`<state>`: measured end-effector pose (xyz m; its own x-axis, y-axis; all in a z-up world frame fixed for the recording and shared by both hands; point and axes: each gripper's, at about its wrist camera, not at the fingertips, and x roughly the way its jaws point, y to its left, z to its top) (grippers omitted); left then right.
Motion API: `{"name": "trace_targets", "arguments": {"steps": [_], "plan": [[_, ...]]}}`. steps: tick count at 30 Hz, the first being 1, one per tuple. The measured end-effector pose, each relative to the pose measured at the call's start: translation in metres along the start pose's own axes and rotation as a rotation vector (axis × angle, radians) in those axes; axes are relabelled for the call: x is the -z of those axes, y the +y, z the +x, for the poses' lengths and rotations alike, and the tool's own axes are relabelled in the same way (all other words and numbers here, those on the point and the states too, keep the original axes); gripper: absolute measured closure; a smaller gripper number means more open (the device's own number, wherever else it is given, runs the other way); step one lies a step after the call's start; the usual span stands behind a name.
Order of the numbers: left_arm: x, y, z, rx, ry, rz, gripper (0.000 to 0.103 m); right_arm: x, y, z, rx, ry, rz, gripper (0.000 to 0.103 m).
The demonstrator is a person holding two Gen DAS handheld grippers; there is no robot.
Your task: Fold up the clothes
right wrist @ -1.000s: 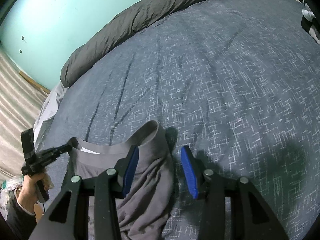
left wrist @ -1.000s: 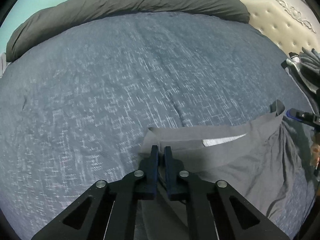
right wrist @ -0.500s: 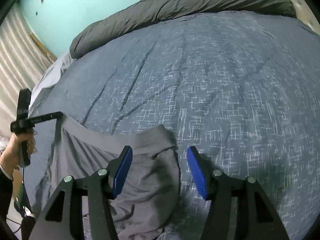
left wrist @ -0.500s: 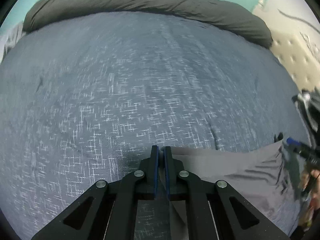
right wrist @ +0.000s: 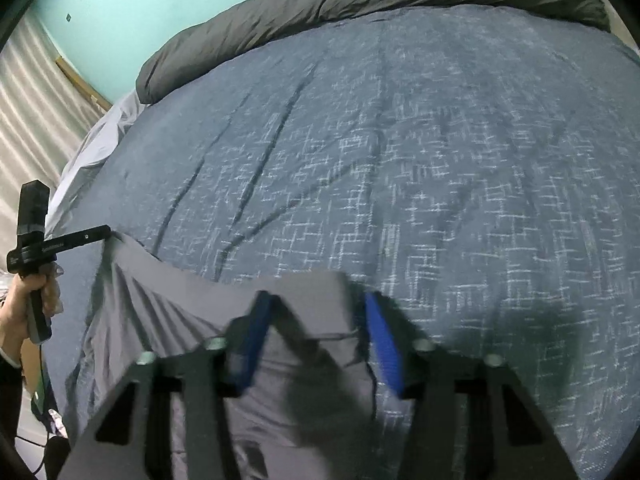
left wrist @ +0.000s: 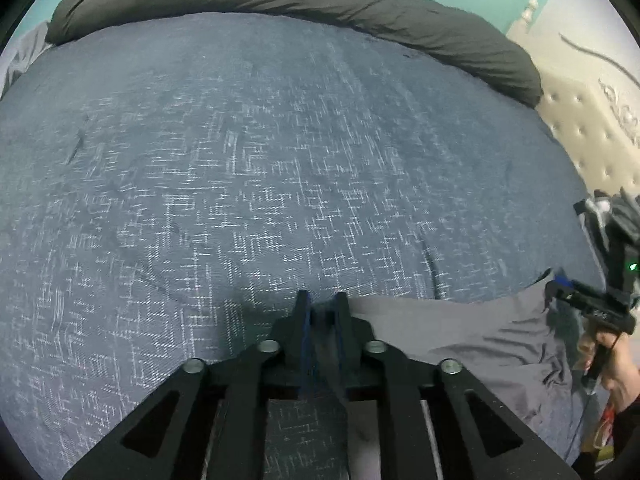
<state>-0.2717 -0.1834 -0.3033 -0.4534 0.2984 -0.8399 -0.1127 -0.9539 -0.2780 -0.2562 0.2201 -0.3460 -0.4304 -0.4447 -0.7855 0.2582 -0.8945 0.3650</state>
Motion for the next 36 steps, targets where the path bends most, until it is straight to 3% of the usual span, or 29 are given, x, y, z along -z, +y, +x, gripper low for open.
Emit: {"name": "trace_targets", "arguments": {"steps": [3,11,16,18,19,22,28,36], "plan": [[0.005,0.005,-0.005,0.01,-0.003,0.009,0.073,0.0,0.003,-0.001,-0.001,-0.004,-0.016,0.074],[0.015,0.004,0.009,0.006,0.008,0.057,0.071,0.003,-0.001,-0.007,0.004,-0.028,-0.013,0.098],[0.02,-0.001,0.016,0.007,0.015,0.08,0.071,0.002,0.0,-0.011,-0.004,-0.06,-0.022,0.101],[0.02,-0.005,0.016,0.001,0.011,0.099,0.079,0.002,-0.001,-0.015,-0.004,-0.083,-0.016,0.101],[0.02,-0.007,0.016,-0.003,0.009,0.108,0.092,0.001,-0.001,-0.017,-0.005,-0.094,-0.018,0.101],[0.019,-0.011,0.007,-0.004,-0.02,0.128,0.096,0.001,0.0,-0.029,-0.011,-0.13,-0.037,0.101],[0.016,-0.021,-0.037,0.013,-0.093,0.136,0.098,0.001,0.015,-0.074,-0.027,-0.233,-0.09,0.101],[0.014,-0.044,-0.128,0.077,-0.21,0.113,0.098,-0.007,0.045,-0.153,-0.059,-0.376,-0.135,0.101]]}}
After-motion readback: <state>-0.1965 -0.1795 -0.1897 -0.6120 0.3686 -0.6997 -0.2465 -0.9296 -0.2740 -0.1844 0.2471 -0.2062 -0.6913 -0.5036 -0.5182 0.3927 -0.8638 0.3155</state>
